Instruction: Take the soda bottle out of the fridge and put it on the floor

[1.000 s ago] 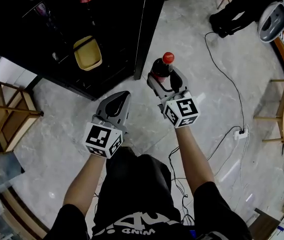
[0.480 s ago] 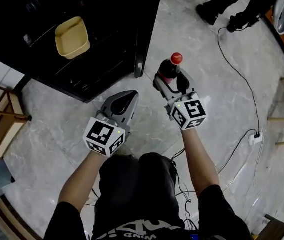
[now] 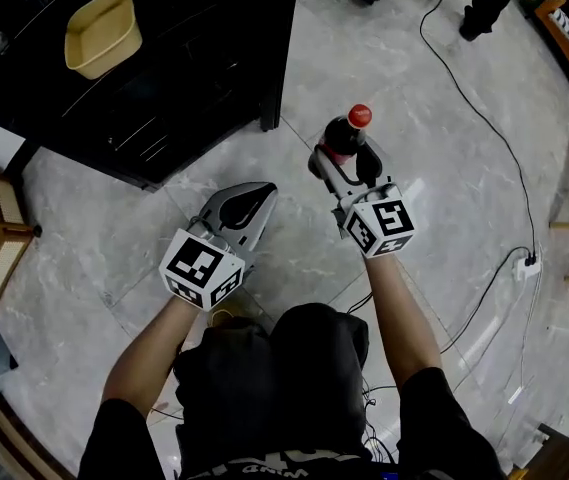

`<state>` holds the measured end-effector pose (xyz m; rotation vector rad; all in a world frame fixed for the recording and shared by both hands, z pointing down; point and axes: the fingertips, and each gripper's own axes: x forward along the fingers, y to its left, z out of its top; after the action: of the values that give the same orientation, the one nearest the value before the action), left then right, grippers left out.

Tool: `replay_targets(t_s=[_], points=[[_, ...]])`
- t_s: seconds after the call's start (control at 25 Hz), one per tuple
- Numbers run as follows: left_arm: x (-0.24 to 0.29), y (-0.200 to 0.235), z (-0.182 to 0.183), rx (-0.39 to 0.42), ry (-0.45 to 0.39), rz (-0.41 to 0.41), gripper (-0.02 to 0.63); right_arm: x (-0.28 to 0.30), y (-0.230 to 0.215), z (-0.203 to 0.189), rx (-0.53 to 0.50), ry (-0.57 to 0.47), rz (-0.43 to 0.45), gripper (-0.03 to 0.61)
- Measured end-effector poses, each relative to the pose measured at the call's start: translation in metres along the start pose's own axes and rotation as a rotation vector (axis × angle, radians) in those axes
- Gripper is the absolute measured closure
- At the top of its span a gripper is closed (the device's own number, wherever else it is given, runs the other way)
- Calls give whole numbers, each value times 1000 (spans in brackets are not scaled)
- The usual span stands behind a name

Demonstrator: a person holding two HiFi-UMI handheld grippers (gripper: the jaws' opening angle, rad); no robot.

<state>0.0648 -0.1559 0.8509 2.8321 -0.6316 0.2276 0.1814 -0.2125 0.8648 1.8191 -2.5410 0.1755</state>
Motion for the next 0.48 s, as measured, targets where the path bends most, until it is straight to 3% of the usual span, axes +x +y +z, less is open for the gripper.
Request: replay_targets(t_s=[0.48], points=[[22, -21, -91, -41, 48, -79, 606, -22, -17, -104, 10, 44, -56, 268]])
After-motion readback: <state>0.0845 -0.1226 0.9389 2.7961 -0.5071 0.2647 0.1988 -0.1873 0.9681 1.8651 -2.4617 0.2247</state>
